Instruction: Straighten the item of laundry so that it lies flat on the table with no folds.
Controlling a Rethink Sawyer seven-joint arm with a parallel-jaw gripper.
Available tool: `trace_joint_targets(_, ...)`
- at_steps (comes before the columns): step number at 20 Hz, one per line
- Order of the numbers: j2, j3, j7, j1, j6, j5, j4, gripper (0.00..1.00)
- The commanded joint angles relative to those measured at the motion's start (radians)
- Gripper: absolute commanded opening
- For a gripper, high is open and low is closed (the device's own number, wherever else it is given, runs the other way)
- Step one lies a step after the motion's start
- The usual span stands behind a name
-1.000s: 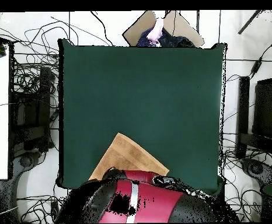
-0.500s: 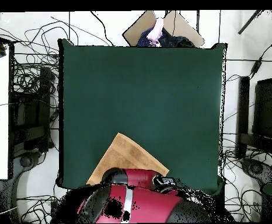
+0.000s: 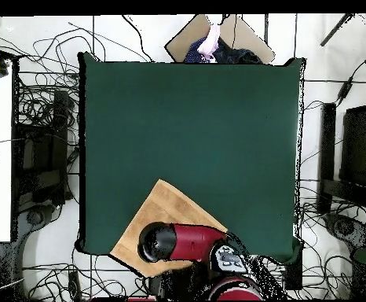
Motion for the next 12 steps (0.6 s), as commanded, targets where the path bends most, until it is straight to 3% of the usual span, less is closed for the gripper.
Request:
trace_joint_targets(1, -0.105, 0.019, 0.025, -0.028, 0.076, 0.032, -0.074, 1.0)
trace_joint_targets(4, -0.108, 0.018, 0.046, -0.029, 0.016, 0.025, -0.071, 1.0)
trace_joint_targets(7, -0.095, 0.032, 0.093, -0.044, -0.199, 0.009, -0.038, 1.0)
trace_joint_targets(12, -0.024, -0.077, 0.211, 0.05, -0.59, 0.007, -0.034, 1.0)
